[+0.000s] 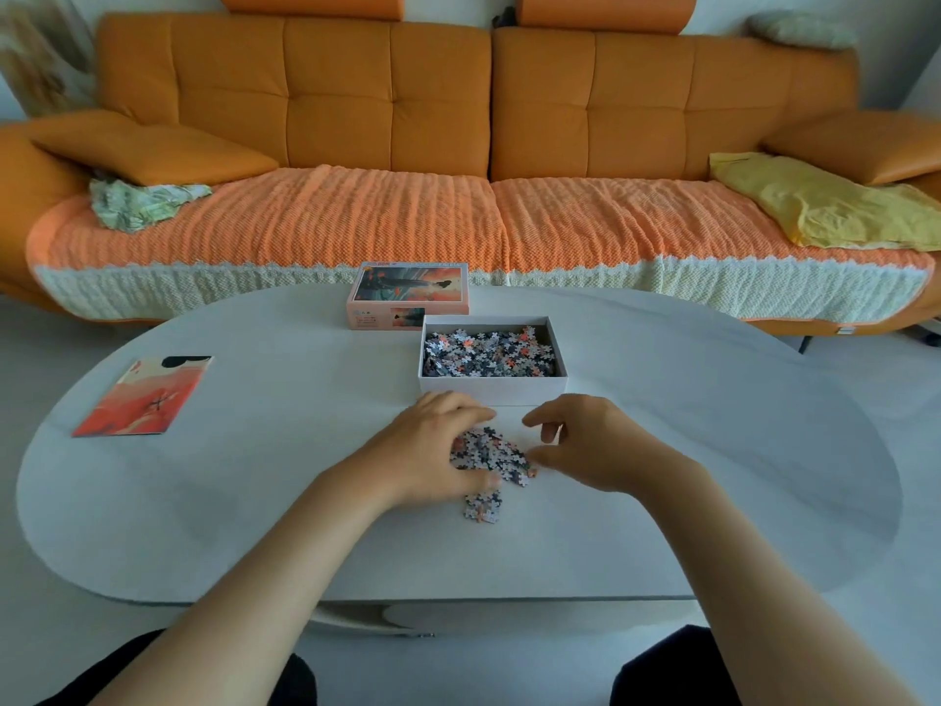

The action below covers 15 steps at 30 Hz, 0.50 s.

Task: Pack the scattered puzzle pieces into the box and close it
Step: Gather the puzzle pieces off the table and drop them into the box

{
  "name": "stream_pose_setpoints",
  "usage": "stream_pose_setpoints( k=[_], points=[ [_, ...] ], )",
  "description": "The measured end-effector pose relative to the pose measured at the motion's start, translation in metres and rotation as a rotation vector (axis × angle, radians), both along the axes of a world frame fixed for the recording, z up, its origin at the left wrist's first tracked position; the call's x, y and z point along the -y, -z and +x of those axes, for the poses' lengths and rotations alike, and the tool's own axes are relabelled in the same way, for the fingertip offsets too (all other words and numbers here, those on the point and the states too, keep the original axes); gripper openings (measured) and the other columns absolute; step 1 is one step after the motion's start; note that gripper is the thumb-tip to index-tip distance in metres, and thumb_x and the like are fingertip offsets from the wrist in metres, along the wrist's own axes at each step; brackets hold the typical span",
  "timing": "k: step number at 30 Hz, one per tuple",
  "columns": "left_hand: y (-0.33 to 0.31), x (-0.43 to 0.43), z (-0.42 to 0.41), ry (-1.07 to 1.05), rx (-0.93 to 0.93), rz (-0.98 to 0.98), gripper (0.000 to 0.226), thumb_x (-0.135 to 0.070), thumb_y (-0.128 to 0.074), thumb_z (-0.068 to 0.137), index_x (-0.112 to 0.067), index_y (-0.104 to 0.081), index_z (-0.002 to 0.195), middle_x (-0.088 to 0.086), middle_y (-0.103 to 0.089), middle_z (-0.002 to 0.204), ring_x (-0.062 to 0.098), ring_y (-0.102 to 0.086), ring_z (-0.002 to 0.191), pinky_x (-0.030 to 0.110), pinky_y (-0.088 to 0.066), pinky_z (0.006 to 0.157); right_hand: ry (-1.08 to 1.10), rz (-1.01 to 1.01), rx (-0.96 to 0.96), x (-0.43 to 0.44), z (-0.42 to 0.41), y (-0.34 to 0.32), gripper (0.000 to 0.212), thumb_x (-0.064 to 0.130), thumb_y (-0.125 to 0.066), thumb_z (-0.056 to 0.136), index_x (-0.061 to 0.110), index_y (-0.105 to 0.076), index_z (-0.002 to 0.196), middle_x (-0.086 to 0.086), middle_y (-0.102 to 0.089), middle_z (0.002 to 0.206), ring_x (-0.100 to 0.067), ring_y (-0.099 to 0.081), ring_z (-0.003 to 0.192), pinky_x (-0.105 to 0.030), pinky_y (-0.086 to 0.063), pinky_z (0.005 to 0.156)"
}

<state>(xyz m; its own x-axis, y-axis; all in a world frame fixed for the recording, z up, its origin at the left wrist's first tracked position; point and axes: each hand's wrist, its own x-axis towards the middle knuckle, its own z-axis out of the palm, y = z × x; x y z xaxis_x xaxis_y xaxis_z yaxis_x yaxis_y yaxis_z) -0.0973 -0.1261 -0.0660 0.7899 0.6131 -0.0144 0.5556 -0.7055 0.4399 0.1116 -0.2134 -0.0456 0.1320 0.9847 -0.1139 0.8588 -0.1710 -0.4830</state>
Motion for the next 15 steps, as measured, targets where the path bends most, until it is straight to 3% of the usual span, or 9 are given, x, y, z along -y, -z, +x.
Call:
stream_pose_setpoints(
  k=[3, 6, 11, 15],
  points=[
    [-0.006, -0.01, -0.021, -0.03, -0.153, -0.035, 0.119, -0.085, -0.063, 0.053, -0.035, -0.021, 0.152, -0.018, -0.024, 0.143, 0.004, -0.016, 0.136, 0.032, -0.024, 0.115, -0.074, -0.112, 0.052, 0.002, 0.002, 0.0, 0.068, 0.051, -0.076, 0.075, 0.033, -0.051, 0.135, 0.014, -0.052, 0.11, -0.008, -0.054, 0.095, -0.022, -0.042, 0.082],
    [-0.001, -0.006, -0.027, -0.065, -0.193, -0.079, 0.125, -0.086, -0.064, 0.051, -0.034, -0.015, 0.153, -0.02, -0.02, 0.14, 0.002, -0.014, 0.136, 0.032, -0.025, 0.115, -0.112, -0.113, 0.095, -0.003, -0.007, 0.004, 0.078, 0.057, -0.076, 0.071, 0.031, -0.048, 0.139, 0.01, -0.049, 0.115, -0.011, -0.052, 0.098, -0.025, -0.045, 0.083],
    [0.01, -0.003, -0.01, -0.042, -0.054, 0.018, 0.084, -0.065, -0.064, 0.078, -0.029, -0.035, 0.148, -0.016, -0.033, 0.127, 0.002, -0.025, 0.128, 0.029, -0.034, 0.107, -0.161, -0.066, 0.118, -0.016, -0.025, 0.003, 0.058, 0.048, -0.077, 0.076, 0.028, -0.059, 0.127, 0.004, -0.052, 0.111, -0.016, -0.053, 0.097, -0.031, -0.048, 0.085],
    [0.011, -0.003, -0.004, -0.044, 0.033, 0.016, 0.062, -0.051, -0.066, 0.085, -0.031, -0.048, 0.14, -0.014, -0.043, 0.116, 0.003, -0.036, 0.116, 0.026, -0.039, 0.098, -0.135, -0.064, 0.097, -0.021, -0.031, 0.003, 0.052, 0.04, -0.077, 0.078, 0.03, -0.06, 0.127, 0.003, -0.049, 0.114, -0.017, -0.054, 0.094, -0.026, -0.046, 0.076]
  ],
)
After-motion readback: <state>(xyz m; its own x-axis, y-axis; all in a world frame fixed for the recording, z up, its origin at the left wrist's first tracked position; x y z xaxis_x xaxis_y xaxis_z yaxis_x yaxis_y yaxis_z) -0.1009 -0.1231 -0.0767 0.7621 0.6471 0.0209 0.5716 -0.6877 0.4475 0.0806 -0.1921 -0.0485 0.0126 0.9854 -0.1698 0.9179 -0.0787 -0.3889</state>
